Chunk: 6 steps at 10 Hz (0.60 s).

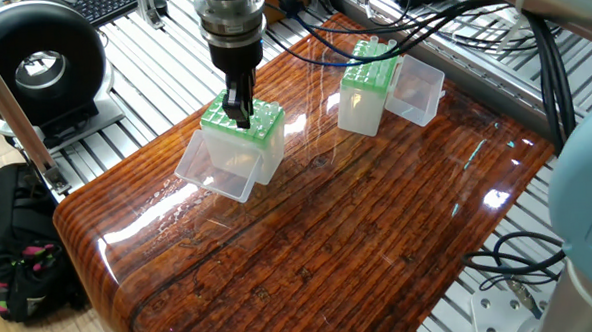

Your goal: Transfer all large pipette tips from one holder to another

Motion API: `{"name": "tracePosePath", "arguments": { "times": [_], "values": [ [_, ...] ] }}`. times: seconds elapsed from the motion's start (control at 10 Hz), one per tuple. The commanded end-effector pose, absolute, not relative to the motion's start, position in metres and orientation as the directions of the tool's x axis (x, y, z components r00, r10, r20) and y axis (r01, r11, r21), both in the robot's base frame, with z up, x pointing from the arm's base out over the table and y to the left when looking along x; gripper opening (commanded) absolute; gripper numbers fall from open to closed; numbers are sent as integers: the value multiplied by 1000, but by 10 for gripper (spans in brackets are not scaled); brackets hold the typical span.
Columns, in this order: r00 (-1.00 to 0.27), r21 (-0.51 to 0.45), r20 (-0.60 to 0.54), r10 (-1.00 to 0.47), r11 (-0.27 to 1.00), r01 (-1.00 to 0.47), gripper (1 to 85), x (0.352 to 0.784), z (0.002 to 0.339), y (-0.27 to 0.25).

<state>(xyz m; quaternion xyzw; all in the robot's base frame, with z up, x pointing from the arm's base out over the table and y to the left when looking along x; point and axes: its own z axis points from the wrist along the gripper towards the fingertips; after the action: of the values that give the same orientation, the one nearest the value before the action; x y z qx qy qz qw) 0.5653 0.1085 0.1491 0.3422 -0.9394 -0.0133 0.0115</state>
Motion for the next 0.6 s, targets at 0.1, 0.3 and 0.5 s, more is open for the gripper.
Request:
{"name": "tracePosePath", "arguments": {
  "times": [0.1, 0.3, 0.5],
  "values": [
    [-761, 49, 3, -648, 761, -647, 317, 558, 148, 111],
    [-759, 46, -1, -651, 759, -650, 313, 559, 148, 111],
    [-760, 48, -3, -649, 760, -649, 313, 559, 148, 112]
  ]
}}
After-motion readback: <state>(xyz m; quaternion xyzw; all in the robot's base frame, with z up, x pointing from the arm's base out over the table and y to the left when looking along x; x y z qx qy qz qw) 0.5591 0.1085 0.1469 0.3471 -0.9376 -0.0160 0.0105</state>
